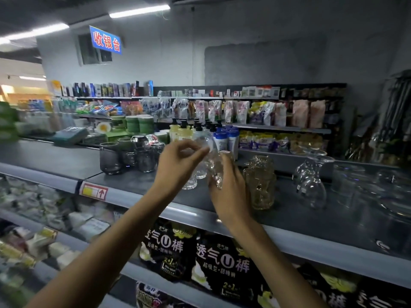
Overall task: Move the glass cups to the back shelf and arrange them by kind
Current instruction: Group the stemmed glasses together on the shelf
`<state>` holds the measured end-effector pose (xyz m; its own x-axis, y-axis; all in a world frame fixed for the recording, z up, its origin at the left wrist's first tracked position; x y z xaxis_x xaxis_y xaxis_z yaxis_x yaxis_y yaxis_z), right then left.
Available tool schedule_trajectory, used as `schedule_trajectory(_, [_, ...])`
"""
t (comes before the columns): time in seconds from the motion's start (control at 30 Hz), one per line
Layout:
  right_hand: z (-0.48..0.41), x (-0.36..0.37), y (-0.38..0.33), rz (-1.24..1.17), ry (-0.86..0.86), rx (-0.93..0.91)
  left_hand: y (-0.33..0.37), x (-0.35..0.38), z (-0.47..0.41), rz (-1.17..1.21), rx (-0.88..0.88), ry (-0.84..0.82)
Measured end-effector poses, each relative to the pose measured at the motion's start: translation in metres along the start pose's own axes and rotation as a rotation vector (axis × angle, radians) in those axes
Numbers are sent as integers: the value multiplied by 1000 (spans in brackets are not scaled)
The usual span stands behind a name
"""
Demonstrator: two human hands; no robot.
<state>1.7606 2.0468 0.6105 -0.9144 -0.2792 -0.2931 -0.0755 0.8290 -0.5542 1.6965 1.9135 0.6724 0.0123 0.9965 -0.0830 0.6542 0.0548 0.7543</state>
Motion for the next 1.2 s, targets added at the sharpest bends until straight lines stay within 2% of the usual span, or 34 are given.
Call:
schedule_trajectory(0.1, [11, -52, -25, -32, 205, -118, 8, -32, 22, 295, -144, 144])
schedule_trajectory(0.2, [33, -97, -32, -127, 304, -55, 13, -39, 63, 552, -303, 195])
schedule_trajectory(0.37, [68, -133, -5, -585, 291, 450, 13, -10, 131, 816, -537, 230])
schedule_trajectory(0.5, [83, -153, 25, -716, 324, 625, 18, 19, 174, 922, -668, 191])
schedule_trajectory(0.63, [102, -167, 53, -833, 151, 931, 34, 51, 209, 965, -762, 82])
schedule_trajectory(0.7, [110, -179, 58, -814, 90, 932, 41, 67, 224, 949, -780, 43])
schedule_trajectory(0.9, [108, -215, 55, -797, 41, 774, 41, 106, 249, 958, -832, -9])
schedule_trajectory(1.13, [79, -237, 65, -589, 132, 541, 31, 120, 238, 661, -628, -180])
schedule_trajectory(1.2, [63, -241, 68, -467, 158, 418, 32, 124, 225, 541, -485, -216])
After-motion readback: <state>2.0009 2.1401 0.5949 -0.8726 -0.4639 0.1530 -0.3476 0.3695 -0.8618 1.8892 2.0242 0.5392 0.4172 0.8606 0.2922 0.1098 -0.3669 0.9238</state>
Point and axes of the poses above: each hand's wrist, its own z-axis away from the middle knuckle, its own x-axis out of the palm, y = z × x, the point moved 7 cm from there along -z, towards the middle knuckle, and after that the axes turned 14 degrees about y, right-handed, at the moved point
